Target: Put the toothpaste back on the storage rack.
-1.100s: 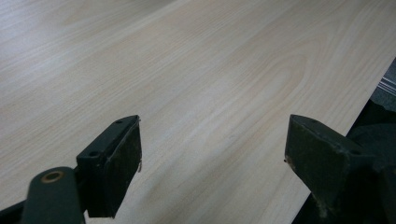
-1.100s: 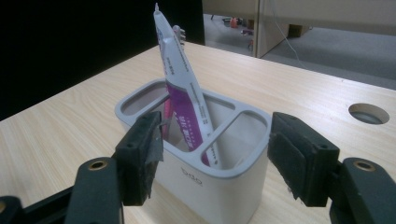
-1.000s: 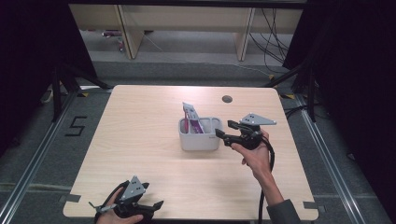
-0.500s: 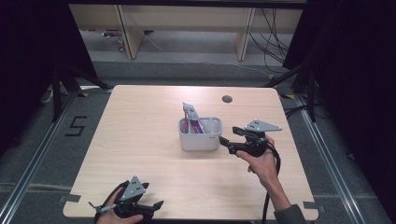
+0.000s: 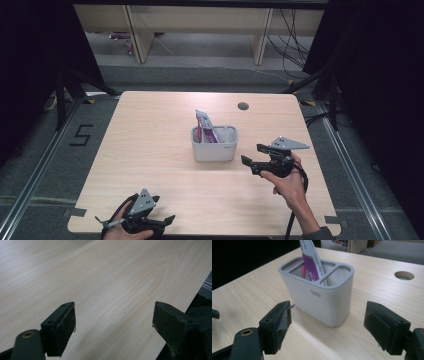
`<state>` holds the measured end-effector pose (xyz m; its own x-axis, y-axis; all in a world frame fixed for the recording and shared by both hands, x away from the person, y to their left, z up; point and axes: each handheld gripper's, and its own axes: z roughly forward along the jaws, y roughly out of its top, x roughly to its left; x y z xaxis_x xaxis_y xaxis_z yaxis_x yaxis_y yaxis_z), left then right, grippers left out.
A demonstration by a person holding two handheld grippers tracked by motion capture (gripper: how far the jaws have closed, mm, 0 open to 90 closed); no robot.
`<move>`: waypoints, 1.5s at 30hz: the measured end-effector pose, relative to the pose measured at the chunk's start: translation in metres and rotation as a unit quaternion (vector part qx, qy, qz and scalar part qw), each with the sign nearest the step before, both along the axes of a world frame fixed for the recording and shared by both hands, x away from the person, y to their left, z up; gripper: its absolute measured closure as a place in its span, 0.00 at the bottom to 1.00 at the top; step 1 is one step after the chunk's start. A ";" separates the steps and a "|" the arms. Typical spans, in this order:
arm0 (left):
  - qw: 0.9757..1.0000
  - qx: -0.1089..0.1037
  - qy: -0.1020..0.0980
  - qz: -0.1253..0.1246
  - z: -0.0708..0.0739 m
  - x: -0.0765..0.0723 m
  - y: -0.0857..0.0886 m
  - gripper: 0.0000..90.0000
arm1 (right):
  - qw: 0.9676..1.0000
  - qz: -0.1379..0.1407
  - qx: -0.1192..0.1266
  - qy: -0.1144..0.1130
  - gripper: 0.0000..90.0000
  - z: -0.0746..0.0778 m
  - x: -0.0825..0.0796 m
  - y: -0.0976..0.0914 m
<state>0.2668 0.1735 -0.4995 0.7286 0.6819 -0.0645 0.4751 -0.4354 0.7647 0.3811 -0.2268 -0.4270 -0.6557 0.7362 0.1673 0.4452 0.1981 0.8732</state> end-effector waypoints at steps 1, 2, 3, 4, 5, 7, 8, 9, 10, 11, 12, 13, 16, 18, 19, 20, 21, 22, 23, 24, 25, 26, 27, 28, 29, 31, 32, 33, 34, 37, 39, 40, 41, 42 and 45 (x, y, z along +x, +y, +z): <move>1.000 0.000 0.001 -0.001 0.000 0.000 0.000 0.20 | 1.000 -0.005 0.003 0.012 0.24 -0.001 -0.002 -0.001; 1.000 0.000 0.001 -0.002 0.000 0.000 0.000 0.20 | 1.000 -0.001 -0.003 0.004 0.24 -0.002 -0.002 -0.003; 1.000 0.000 0.000 0.000 0.000 0.000 0.000 0.20 | 1.000 -0.005 -0.002 0.011 0.24 -0.003 -0.005 -0.005; 1.000 0.000 0.000 0.001 0.000 0.000 0.000 0.20 | 1.000 -0.005 -0.002 0.011 0.24 -0.003 -0.005 -0.005; 1.000 0.001 0.001 0.002 0.000 0.000 0.000 0.20 | 1.000 0.003 -0.009 0.000 0.24 -0.004 -0.005 -0.008; 1.000 0.001 0.001 0.001 0.000 0.000 0.000 0.20 | 1.000 -0.003 -0.010 0.001 0.24 -0.006 -0.010 -0.011; 1.000 0.001 0.001 0.001 0.000 0.000 0.000 0.20 | 1.000 -0.003 -0.010 0.001 0.24 -0.006 -0.010 -0.011; 1.000 0.001 0.000 0.002 0.000 0.000 0.000 0.20 | 1.000 -0.003 -0.012 -0.001 0.24 -0.007 -0.013 -0.013; 1.000 0.002 -0.001 0.002 0.000 0.000 0.000 0.20 | 1.000 -0.003 -0.012 -0.001 0.24 -0.007 -0.013 -0.013; 1.000 0.009 -0.002 0.001 0.000 0.001 0.001 0.20 | 1.000 -0.006 -0.005 0.013 0.23 -0.008 -0.016 -0.012; 1.000 0.010 -0.002 0.000 0.000 0.001 0.001 0.20 | 1.000 -0.003 -0.011 0.003 0.23 -0.010 -0.016 -0.014; 1.000 0.010 -0.002 0.000 0.000 0.001 0.001 0.20 | 1.000 -0.005 -0.011 0.010 0.23 -0.013 -0.019 -0.014; 1.000 0.010 -0.002 0.001 0.000 0.001 0.001 0.20 | 1.000 -0.005 -0.009 0.020 0.23 -0.016 -0.021 -0.014; 1.000 0.010 -0.002 0.001 0.000 0.001 0.001 0.20 | 1.000 -0.002 -0.017 0.012 0.24 -0.018 -0.022 -0.016; 1.000 0.001 0.000 0.003 0.000 0.000 0.000 0.20 | 1.000 -0.005 -0.014 0.015 0.23 -0.020 -0.023 -0.015; 1.000 0.001 -0.001 0.003 0.000 0.000 0.000 0.20 | 1.000 0.000 -0.021 0.011 0.23 -0.021 -0.023 -0.017; 1.000 0.002 0.000 0.001 0.000 0.000 0.000 0.20 | 1.000 0.001 -0.023 0.013 0.23 -0.022 -0.025 -0.016; 1.000 0.002 0.000 0.001 0.000 0.000 0.000 0.20 | 1.000 0.001 -0.023 0.013 0.23 -0.022 -0.025 -0.016; 1.000 0.001 -0.001 0.003 0.000 0.000 0.000 0.20 | 0.999 -0.002 -0.007 0.031 0.23 -0.023 -0.028 -0.014; 1.000 0.003 -0.002 0.001 0.000 0.000 0.001 0.20 | 1.000 0.004 -0.018 0.016 0.23 -0.025 -0.027 -0.015; 1.000 0.003 -0.002 0.001 0.000 0.000 0.001 0.20 | 0.999 -0.001 -0.005 0.032 0.23 -0.025 -0.030 -0.013; 1.000 0.003 -0.001 0.000 0.000 0.000 0.001 0.20 | 1.000 0.005 -0.021 0.014 0.23 -0.026 -0.029 -0.015; 1.000 0.003 -0.001 0.000 0.000 0.000 0.001 0.20 | 1.000 0.007 -0.021 0.021 0.23 -0.028 -0.031 -0.014; 1.000 0.003 -0.001 0.000 0.000 0.000 0.001 0.20 | 1.000 0.007 -0.021 0.021 0.23 -0.028 -0.031 -0.014; 1.000 0.003 -0.001 0.000 0.000 0.000 0.001 0.20 | 1.000 0.009 -0.019 0.023 0.23 -0.030 -0.032 -0.013; 1.000 0.003 -0.001 0.001 0.000 0.000 0.001 0.20 | 0.999 0.015 -0.021 0.030 0.24 -0.033 -0.035 -0.012; 1.000 0.003 -0.001 0.001 0.000 0.000 0.001 0.20 | 0.999 0.015 -0.021 0.030 0.24 -0.033 -0.035 -0.012; 1.000 0.003 -0.001 0.000 0.000 0.000 0.001 0.20 | 0.999 0.010 -0.017 0.034 0.24 -0.034 -0.037 -0.011; 1.000 0.003 -0.001 0.001 0.000 0.000 0.001 0.20 | 0.999 0.014 -0.024 0.028 0.23 -0.034 -0.037 -0.012; 1.000 0.002 -0.002 0.001 0.000 0.000 0.001 0.20 | 0.999 0.012 -0.017 0.035 0.23 -0.037 -0.041 -0.012; 1.000 0.002 -0.002 0.002 0.000 0.000 0.001 0.20 | 0.999 0.017 -0.022 0.030 0.23 -0.039 -0.042 -0.014; 1.000 0.002 -0.002 0.002 0.000 0.000 0.001 0.20 | 0.999 0.015 -0.022 0.034 0.23 -0.040 -0.044 -0.014; 1.000 0.001 -0.002 0.003 0.000 0.000 0.001 0.20 | 0.999 0.013 -0.013 0.045 0.23 -0.042 -0.048 -0.013; 1.000 0.001 -0.002 0.003 0.000 0.000 0.001 0.20 | 0.999 0.013 -0.013 0.045 0.23 -0.042 -0.048 -0.013; 1.000 0.001 -0.002 0.002 0.000 0.000 0.001 0.20 | 0.999 0.014 -0.020 0.047 0.22 -0.044 -0.052 -0.016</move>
<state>0.2671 0.1747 -0.4995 0.7257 0.6854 -0.0594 0.4735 -0.4349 0.7660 0.3295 -0.2425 -0.4707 -0.6585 0.7255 0.2001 0.5192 0.2454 0.8187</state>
